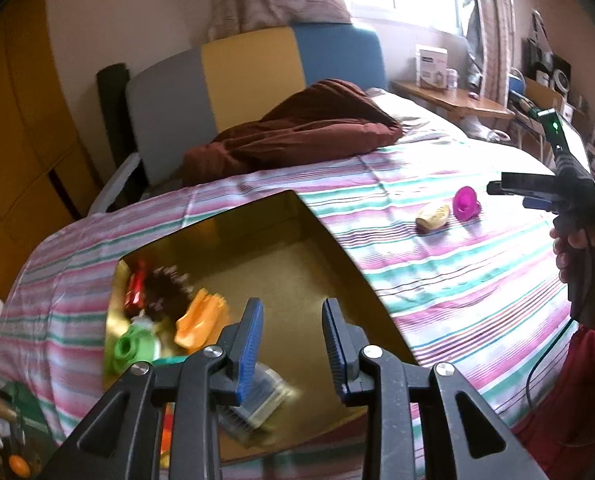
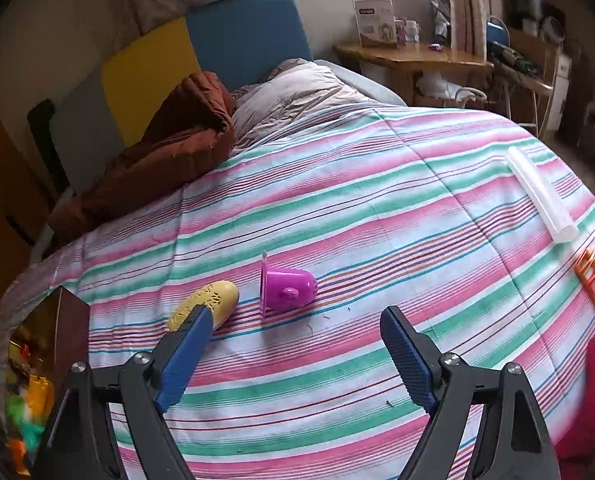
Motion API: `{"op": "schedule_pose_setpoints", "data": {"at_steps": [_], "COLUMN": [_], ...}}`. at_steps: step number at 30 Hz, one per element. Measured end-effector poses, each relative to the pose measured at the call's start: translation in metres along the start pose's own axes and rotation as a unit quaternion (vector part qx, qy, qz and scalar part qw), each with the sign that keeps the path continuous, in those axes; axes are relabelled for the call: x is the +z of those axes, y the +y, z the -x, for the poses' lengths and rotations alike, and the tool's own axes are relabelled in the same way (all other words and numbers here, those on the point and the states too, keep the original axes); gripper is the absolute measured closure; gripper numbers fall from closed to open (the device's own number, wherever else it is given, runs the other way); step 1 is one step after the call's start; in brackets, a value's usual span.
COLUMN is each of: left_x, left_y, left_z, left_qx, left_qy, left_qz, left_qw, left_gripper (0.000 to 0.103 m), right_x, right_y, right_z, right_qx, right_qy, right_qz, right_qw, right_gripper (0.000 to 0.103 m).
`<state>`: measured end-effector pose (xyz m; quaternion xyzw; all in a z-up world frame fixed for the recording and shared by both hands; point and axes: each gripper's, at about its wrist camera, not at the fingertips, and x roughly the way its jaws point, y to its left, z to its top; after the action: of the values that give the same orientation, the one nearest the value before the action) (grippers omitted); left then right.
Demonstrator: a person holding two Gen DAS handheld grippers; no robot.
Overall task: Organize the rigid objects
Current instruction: 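Move both tools back toward the remaining toys on the bed, then grasp the yellow embossed oval block with the left gripper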
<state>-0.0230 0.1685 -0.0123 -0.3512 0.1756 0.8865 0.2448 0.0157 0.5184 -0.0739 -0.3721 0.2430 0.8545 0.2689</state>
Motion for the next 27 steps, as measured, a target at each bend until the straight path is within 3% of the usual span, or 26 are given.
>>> {"op": "schedule_pose_setpoints", "data": {"at_steps": [22, 27], "left_x": [0.038, 0.049], "left_y": [-0.085, -0.097], "left_z": [-0.051, -0.079], "left_qx": [-0.055, -0.088], "left_qy": [0.03, 0.07], "left_qz": [-0.074, -0.07], "left_qw": [0.9953, 0.9912], "left_gripper": [0.073, 0.073], "right_x": [0.0, 0.0], "right_y": [-0.023, -0.033], "right_z": [0.0, 0.0], "right_qx": [0.027, 0.023], "right_qy": [0.023, 0.025], "right_qz": [-0.079, -0.108], "right_qw": [0.996, 0.994], "right_gripper": [0.016, 0.015]}}
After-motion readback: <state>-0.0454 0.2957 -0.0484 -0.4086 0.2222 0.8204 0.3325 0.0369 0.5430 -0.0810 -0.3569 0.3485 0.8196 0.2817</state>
